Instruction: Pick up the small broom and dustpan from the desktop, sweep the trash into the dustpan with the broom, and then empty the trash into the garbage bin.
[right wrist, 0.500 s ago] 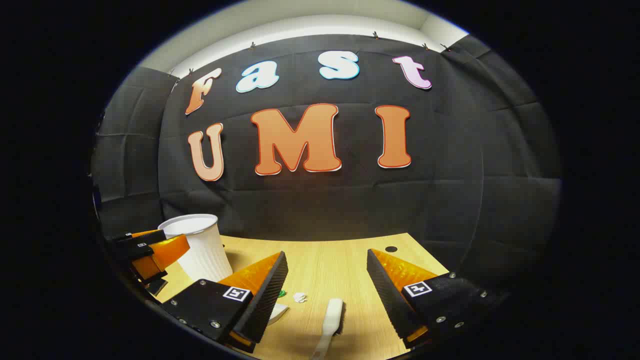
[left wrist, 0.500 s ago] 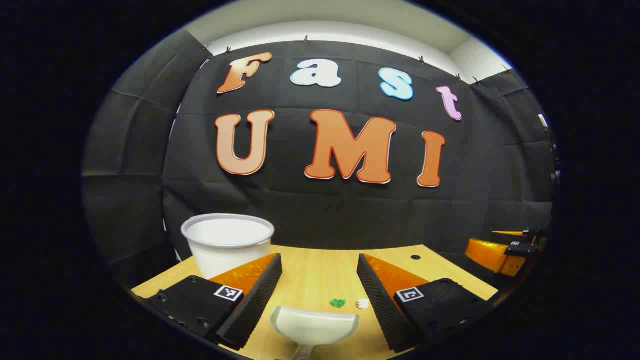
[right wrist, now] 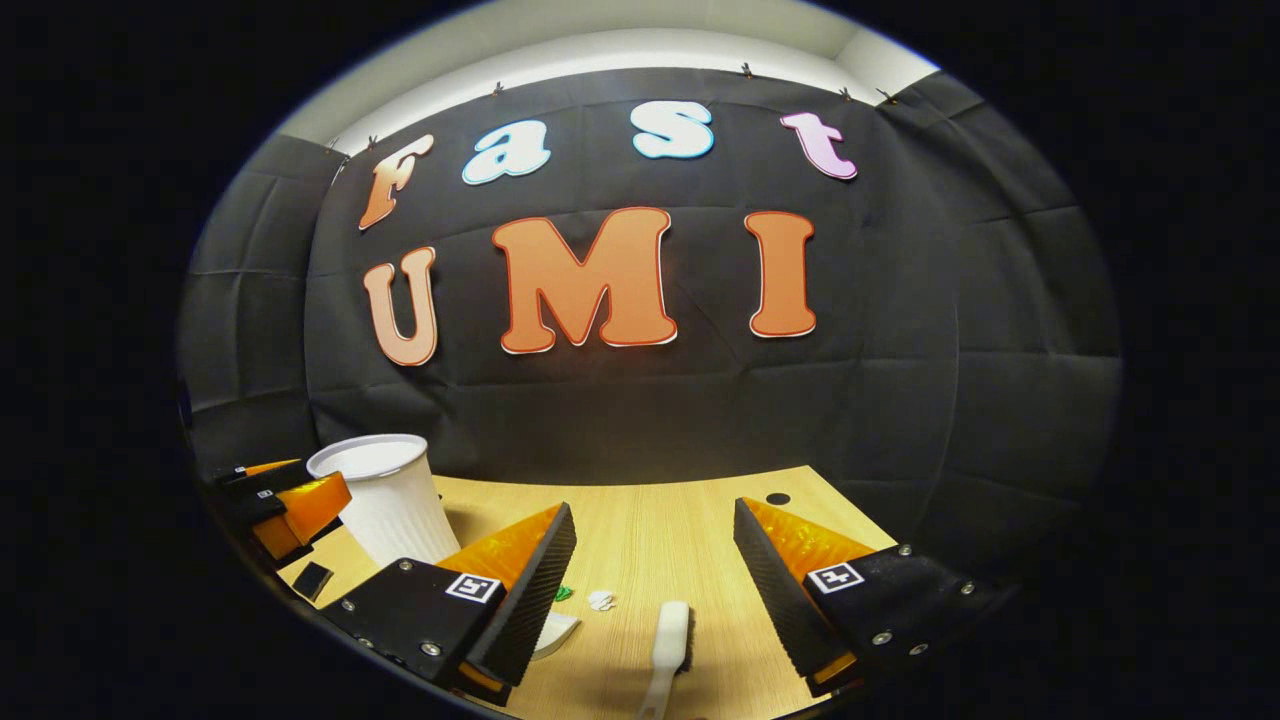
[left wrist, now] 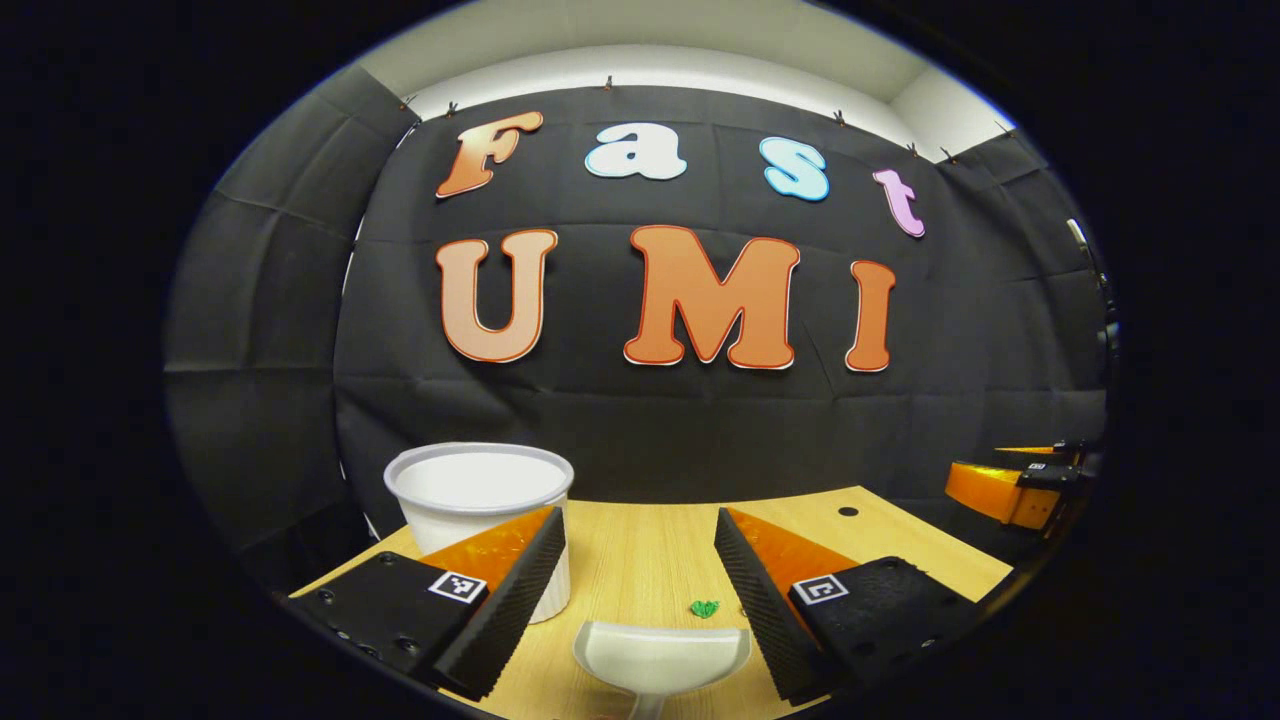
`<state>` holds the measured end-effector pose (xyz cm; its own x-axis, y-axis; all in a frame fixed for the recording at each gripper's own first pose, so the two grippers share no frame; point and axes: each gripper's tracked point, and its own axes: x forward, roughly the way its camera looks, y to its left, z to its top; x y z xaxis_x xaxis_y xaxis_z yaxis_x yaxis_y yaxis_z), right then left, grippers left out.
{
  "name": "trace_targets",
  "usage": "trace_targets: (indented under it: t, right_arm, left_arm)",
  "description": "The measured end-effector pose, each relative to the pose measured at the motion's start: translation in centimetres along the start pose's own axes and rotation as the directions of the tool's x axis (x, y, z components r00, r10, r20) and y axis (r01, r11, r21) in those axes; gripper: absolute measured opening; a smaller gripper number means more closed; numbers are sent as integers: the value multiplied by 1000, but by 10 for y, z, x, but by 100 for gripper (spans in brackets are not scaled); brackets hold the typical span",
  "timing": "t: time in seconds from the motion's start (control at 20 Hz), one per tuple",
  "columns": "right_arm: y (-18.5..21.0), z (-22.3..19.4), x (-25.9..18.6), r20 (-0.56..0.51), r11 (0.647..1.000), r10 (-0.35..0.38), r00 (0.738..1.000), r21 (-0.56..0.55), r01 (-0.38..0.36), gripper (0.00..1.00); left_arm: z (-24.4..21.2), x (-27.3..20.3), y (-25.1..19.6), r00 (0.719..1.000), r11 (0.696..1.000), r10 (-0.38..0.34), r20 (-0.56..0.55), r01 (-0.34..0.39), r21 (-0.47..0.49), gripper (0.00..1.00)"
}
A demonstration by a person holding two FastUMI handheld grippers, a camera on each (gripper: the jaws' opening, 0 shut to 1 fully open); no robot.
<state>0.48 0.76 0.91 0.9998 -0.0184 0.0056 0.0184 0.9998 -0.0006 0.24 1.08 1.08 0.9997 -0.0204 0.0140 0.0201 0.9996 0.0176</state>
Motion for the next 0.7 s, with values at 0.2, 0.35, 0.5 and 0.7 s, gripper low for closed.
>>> trace_targets:
  t: [0.2, 0.35, 0.5, 0.7]
  right_arm:
    - [-1, 1, -3, -1, 1000, -9, 1000, 5, 9, 96]
    - [-2, -2, -8, -3, 1000, -12, 1000, -2, 12, 95]
    - [-3, -3, -11, -4, 1000, -14, 1000, -12, 14, 95]
    - [-2, -4, -11, -12, 1000, -12, 1000, -11, 12, 95]
  left_arm:
    - [-3, 3, -9, 1000, 1000, -27, -9, 27, 8, 95]
    - [-7, 3, -12, 999, 999, -45, -16, 45, 17, 95]
    - [-5, 2, -11, 999, 999, -44, -18, 44, -6, 95]
    - [-8, 4, -9, 999, 999, -44, -23, 44, 15, 95]
